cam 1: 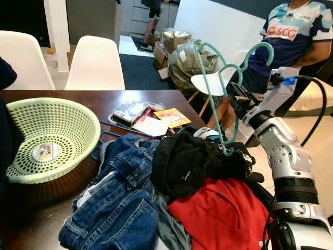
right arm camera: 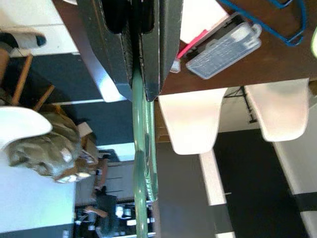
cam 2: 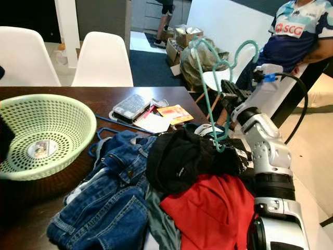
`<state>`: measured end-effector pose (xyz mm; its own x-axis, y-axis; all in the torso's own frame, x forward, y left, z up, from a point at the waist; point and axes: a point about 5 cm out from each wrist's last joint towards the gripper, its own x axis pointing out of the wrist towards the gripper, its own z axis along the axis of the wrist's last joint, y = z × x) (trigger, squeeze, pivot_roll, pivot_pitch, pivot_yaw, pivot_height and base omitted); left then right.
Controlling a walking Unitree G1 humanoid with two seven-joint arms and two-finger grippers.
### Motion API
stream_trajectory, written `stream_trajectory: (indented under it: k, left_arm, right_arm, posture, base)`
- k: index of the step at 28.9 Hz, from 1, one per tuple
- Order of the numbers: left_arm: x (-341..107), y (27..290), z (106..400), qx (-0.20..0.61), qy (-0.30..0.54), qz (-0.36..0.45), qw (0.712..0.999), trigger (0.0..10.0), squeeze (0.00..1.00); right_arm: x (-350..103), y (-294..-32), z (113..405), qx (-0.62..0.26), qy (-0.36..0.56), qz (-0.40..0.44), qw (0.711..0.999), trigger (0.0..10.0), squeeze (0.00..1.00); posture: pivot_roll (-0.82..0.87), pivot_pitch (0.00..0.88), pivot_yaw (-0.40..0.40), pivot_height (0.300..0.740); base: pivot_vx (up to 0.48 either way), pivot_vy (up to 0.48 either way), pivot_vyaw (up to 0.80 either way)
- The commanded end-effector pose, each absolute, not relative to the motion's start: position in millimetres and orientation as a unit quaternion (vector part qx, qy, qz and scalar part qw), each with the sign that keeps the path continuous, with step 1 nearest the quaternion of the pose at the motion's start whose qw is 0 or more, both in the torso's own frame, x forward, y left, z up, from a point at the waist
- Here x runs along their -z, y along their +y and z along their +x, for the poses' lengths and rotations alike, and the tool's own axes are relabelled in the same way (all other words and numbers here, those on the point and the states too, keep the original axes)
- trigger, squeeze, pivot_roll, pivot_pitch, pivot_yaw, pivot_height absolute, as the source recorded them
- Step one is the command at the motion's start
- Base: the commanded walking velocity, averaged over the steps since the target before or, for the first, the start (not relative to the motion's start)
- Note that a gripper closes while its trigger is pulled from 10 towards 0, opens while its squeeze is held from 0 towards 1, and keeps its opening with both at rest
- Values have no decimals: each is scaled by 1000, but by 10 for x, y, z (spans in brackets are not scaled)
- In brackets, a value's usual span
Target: Hang hanger
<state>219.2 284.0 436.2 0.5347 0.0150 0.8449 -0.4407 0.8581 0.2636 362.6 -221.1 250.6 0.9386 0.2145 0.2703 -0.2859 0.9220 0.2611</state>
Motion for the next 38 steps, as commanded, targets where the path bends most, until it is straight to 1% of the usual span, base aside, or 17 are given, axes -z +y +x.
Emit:
stream_trajectory:
  k: [1,3,7,10,14,17,18,20,21,22,23,26,33,34,36,37,38]
  left_arm:
    - [-4527,2631,2059,-91,-502,250,823,0,0]
    - [-4527,2631,2059,-91,-502,250,823,0,0]
    - [-4833,2583,1851,-82,-550,256,791,0,0]
    - [-4871,2650,1879,-86,-544,266,791,0,0]
    - [-4715,2792,2111,-86,-500,270,818,0,0]
    - [-4322,2985,2513,-81,-397,261,876,0,0]
    - [-4322,2985,2513,-81,-397,261,876,0,0]
    - [-3879,3133,2809,-88,-294,237,922,588,0]
    - [-3647,3219,2929,-100,-244,217,940,7294,0]
    - [-3510,3268,2988,-109,-215,205,949,7294,0]
    - [-3276,3336,3095,-110,-162,170,966,10000,0]
    - [-3013,3388,3194,-106,-105,130,980,10000,0]
    - [-2838,3374,3280,-87,-90,117,985,10000,0]
    - [-2760,3175,3355,-18,-73,116,990,10000,1000]
    - [-2760,3175,3355,-18,-73,116,990,10000,1000]
    - [-2692,2984,3376,51,-38,169,984,10000,1000]
    - [-2676,2912,3309,96,11,284,954,10000,1000]
  right_arm:
    - [-2547,-2307,3619,-110,-133,154,973,10000,0]
    - [-2547,-2307,3619,-110,-133,154,973,10000,0]
    - [-2529,-2318,3615,-106,-132,157,973,10000,0]
    - [-2519,-2316,3624,-99,-132,156,974,10000,0]
    - [-2481,-2326,3621,-86,-126,153,976,10000,0]
    - [-2423,-2365,3585,-72,-114,145,980,10000,0]
    - [-2423,-2365,3585,-72,-114,145,980,10000,0]
    - [-2402,-2402,3561,-65,-105,137,983,10000,0]
    - [-2401,-2419,3552,-64,-104,135,983,10000,0]
    - [-2402,-2428,3548,-64,-103,135,983,10000,0]
    - [-2415,-2444,3544,-64,-104,133,984,10000,0]
    - [-2429,-2464,3539,-63,-104,132,984,10000,0]
    - [-2437,-2476,3537,-60,-104,130,984,10000,0]
    - [-2440,-2491,3530,-57,-104,129,985,10000,0]
    - [-2440,-2491,3530,-57,-104,129,985,10000,0]
    - [-2443,-2504,3520,-55,-103,127,985,10000,0]
    - [-2443,-2516,3507,-53,-102,124,986,10000,0]
  posture:
    - [119,0,-141,740]
    - [119,0,-141,740]
    - [127,0,-142,740]
    - [133,0,-141,740]
    - [118,0,-127,740]
    - [104,0,-113,740]
    - [104,0,-113,740]
    - [93,0,-109,740]
    - [78,0,-105,740]
    - [78,0,-105,740]
    - [69,0,-106,740]
    - [69,0,-105,740]
    - [63,0,-105,740]
    - [48,0,-100,740]
    - [48,0,-100,740]
    - [42,0,-97,740]
    - [30,0,-97,740]
  base:
    - [0,0,0]
    - [0,0,0]
    - [0,0,0]
    - [0,0,0]
    - [0,0,0]
    - [0,0,0]
    - [0,0,0]
    - [0,0,0]
    - [0,0,0]
    - [0,0,0]
    - [0,0,0]
    - [0,0,0]
    - [0,0,0]
    - [0,0,0]
    - [0,0,0]
    - [0,0,0]
    - [0,0,0]
